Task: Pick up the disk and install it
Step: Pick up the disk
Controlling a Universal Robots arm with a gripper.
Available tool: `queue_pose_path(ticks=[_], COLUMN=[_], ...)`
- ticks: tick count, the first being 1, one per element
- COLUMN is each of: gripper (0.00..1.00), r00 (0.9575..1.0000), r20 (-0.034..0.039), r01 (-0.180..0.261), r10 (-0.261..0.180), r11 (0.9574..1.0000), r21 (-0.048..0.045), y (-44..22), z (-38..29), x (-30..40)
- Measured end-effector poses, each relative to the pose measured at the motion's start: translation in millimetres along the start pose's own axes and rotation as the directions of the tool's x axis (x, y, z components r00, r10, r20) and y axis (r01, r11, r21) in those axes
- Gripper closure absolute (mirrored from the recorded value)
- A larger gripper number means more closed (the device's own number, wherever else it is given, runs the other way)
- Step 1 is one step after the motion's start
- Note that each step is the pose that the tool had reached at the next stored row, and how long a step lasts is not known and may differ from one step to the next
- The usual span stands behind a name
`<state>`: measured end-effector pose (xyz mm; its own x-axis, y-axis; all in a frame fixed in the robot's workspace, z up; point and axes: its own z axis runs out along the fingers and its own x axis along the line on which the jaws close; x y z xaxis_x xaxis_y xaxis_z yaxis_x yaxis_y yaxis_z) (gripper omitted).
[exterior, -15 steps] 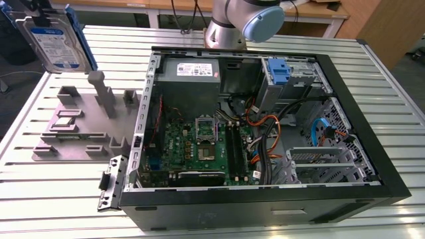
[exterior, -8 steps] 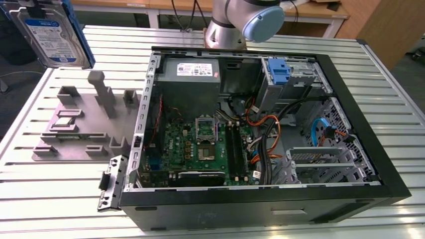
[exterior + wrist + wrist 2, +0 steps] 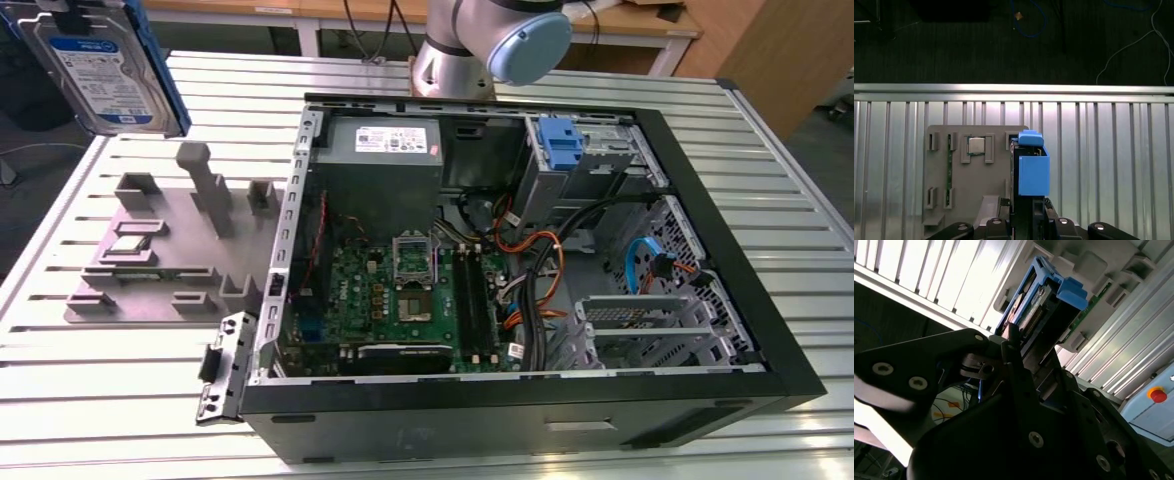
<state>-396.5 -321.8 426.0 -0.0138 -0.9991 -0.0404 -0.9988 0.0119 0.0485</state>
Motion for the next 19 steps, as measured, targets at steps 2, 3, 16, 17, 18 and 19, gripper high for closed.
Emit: queue_pose_path(ticks=[2, 3, 16, 17, 18, 19], gripper=[0.65, 0.65, 0.65, 0.65, 0.65, 0.65], r00=[1.0, 1.0, 1.0, 1.0, 1.0, 1.0], r20=[-0.0002, -0.0001, -0.0002, -0.0002, -0.0002, -0.0002], r01=[0.0, 0.0, 0.0, 0.0, 0.0, 0.0], r10=[0.0, 0.0, 0.0, 0.0, 0.0, 0.0], r11=[1.0, 1.0, 1.0, 1.0, 1.0, 1.0], r21=[-0.0003, -0.0001, 0.0, 0.0, -0.0001, 0.0], y=[0.1, 0.1, 0.4, 0.5, 0.5, 0.5], z=[-0.9, -1.5, -9.3, -9.5, -9.8, -10.0], x=[0.0, -0.1, -0.4, -0.4, -0.5, -0.5])
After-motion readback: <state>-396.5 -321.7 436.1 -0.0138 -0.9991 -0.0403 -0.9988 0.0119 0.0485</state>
